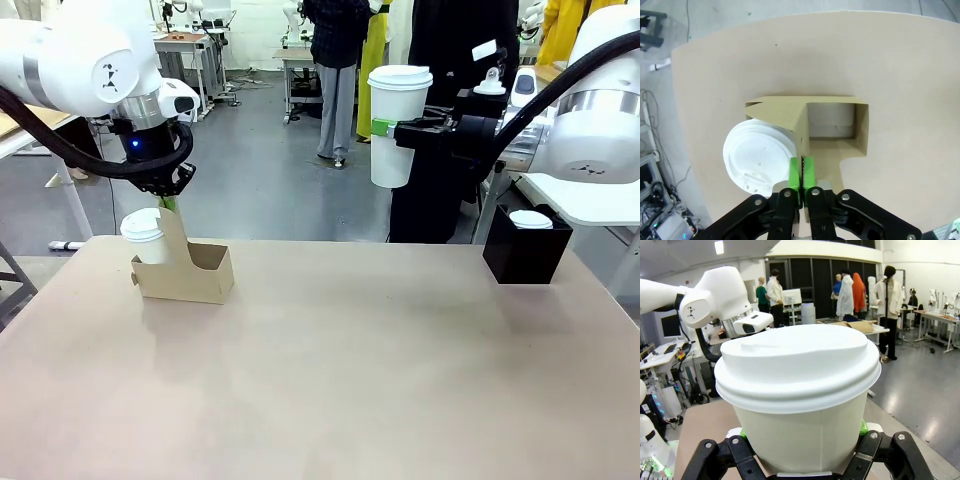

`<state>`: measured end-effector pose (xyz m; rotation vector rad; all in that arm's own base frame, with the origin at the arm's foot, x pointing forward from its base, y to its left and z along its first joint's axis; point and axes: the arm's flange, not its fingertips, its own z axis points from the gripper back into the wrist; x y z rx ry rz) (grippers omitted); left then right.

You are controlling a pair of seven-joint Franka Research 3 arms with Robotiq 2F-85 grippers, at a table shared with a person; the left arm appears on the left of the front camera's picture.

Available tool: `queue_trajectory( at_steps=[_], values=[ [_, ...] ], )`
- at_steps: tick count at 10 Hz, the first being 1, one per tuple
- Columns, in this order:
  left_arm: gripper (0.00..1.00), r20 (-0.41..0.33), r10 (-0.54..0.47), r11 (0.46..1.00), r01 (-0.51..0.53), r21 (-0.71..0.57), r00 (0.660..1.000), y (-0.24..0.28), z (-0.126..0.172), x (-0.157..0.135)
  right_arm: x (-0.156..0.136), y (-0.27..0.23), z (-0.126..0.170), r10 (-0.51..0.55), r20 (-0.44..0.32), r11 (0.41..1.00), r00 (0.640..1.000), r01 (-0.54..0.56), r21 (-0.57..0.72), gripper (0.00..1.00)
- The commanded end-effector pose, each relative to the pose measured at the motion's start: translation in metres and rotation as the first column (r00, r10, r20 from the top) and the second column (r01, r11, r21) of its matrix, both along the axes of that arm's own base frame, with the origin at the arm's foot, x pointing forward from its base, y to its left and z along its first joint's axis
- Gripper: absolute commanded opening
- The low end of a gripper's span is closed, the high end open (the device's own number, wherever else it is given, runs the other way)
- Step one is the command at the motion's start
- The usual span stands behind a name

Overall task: Pour a drink into a cup and package it in a carrier.
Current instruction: Position the Cup Carrier in the center of the table.

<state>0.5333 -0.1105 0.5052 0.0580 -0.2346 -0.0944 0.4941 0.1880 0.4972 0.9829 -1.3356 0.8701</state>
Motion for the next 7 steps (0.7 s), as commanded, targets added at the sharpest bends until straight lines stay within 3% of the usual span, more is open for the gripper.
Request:
queue_trajectory(
  at_steps=[1, 2, 6, 7],
  values=[
    [0.00, 0.020, 0.061, 0.998, -0.061, 0.006, 0.998, 0.000, -0.001, 0.002, 0.000, 0.002, 0.005, -0.005, 0.020, 1.000, 1.000, 0.005, -0.007, 0.80],
    [0.00, 0.000, 0.000, 1.000, 0.000, 0.000, 1.000, 0.000, 0.000, 0.000, 0.000, 0.002, 0.005, -0.005, 0.020, 1.000, 1.000, 0.005, -0.007, 0.80],
    [0.03, 0.000, 0.009, 1.000, -0.009, -0.001, 1.000, -0.001, 0.000, 0.000, 0.000, 0.002, 0.005, -0.005, 0.020, 1.000, 1.000, 0.005, -0.007, 0.80],
    [0.02, 0.021, 0.026, 1.000, -0.026, 0.009, 0.999, -0.005, 0.015, -0.012, 0.000, 0.002, 0.005, -0.005, 0.020, 1.000, 1.000, 0.005, -0.007, 0.80]
  ],
)
